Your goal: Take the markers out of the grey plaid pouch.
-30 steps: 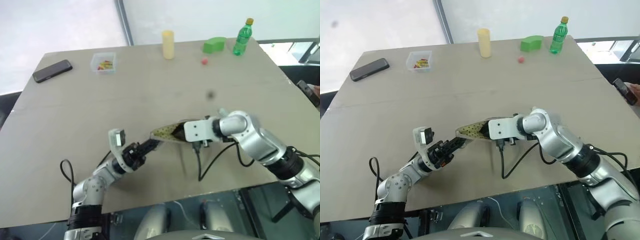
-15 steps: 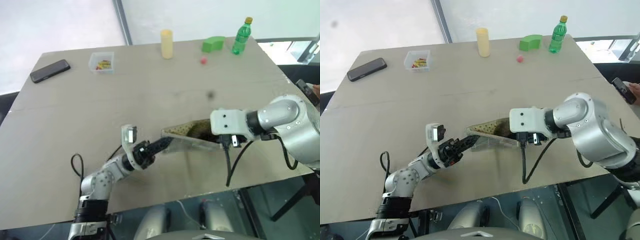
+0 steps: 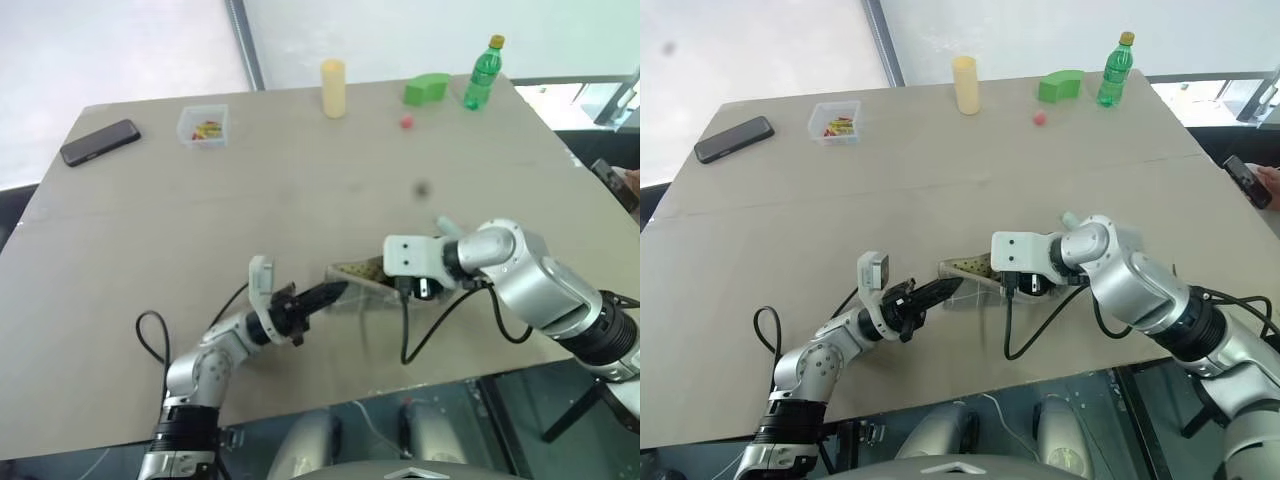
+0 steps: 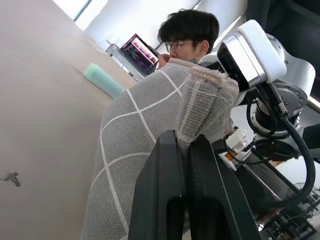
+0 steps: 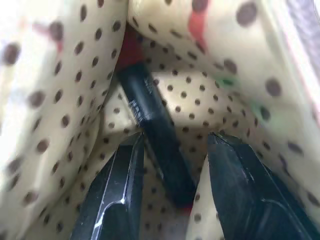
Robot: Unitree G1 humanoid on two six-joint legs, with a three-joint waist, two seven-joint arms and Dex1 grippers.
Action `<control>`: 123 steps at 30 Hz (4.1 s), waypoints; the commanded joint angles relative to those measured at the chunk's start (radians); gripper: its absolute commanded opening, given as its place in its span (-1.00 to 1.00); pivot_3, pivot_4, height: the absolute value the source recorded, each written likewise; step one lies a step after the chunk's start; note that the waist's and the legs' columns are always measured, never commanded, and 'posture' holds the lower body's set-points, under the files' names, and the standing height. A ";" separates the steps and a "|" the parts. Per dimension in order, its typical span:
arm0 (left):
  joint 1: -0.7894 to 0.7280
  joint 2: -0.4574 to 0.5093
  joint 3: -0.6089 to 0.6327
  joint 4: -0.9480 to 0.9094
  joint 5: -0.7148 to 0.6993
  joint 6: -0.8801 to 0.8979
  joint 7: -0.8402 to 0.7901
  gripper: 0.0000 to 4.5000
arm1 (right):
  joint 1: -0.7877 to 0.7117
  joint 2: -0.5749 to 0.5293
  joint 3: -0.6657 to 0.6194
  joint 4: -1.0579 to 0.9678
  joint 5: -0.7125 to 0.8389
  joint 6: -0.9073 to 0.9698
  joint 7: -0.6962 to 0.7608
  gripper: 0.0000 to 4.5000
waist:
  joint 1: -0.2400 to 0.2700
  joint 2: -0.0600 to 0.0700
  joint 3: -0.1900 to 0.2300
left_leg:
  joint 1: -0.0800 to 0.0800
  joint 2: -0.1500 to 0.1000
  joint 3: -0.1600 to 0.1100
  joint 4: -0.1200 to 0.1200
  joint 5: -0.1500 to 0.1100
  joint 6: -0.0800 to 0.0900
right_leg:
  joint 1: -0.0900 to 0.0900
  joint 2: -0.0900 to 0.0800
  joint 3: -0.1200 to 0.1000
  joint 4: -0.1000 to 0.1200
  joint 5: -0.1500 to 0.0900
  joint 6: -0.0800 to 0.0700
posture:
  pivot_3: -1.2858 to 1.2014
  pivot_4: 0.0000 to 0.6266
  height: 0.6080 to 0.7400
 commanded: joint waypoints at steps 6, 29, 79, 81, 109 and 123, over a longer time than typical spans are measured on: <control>0.003 -0.011 0.003 -0.051 -0.021 0.020 0.054 -1.00 | 0.029 0.055 0.131 0.217 -0.130 -0.194 -0.040 -0.10 | 0.000 -0.001 -0.001 | 0.000 0.000 0.000 0.000 0.000 0.000 | 0.000 0.000 0.000 0.001 0.000 0.000 | 0.03 -0.52 1.00; -0.003 -0.022 -0.027 0.027 0.087 -0.185 0.049 -1.00 | 0.138 -0.044 -0.510 -0.208 0.270 0.093 0.008 -0.85 | 0.004 -0.003 -0.002 | -0.003 -0.005 -0.011 0.000 0.000 0.000 | 0.000 -0.002 -0.002 -0.002 0.000 0.000 | 0.03 -0.52 1.00; -0.135 0.003 -0.039 0.358 0.352 -0.870 0.058 -1.00 | 0.235 -0.067 -0.486 -0.179 0.391 -0.013 -0.100 -0.85 | 0.021 -0.003 -0.002 | -0.002 -0.014 -0.023 0.004 0.001 -0.001 | 0.000 -0.004 -0.003 0.002 0.000 0.001 | 0.03 -0.52 1.00; -0.138 0.005 -0.037 0.355 0.355 -0.865 0.062 -1.00 | 0.244 -0.048 -0.525 -0.173 0.439 -0.038 -0.095 -0.85 | 0.018 -0.003 -0.002 | -0.002 -0.014 -0.024 0.004 0.001 -0.001 | 0.000 -0.003 -0.003 0.002 0.000 0.001 | 0.03 -0.52 1.00; -0.043 0.090 -0.016 0.238 0.409 -0.915 0.080 -1.00 | 0.128 -0.094 -0.677 0.564 0.419 0.072 -0.387 -0.85 | 0.000 -0.002 -0.001 | -0.001 -0.015 -0.022 0.002 0.001 -0.001 | -0.002 -0.004 0.001 0.003 0.000 0.001 | 0.03 -0.52 1.00; 0.016 0.173 0.081 0.202 0.480 -1.000 0.212 -1.00 | 0.341 -0.074 -0.807 0.277 0.464 -0.175 -0.329 0.93 | 0.006 -0.002 -0.001 | -0.003 -0.015 -0.025 0.001 0.001 -0.001 | -0.003 -0.004 -0.001 0.003 0.000 0.001 | 0.03 -0.52 1.00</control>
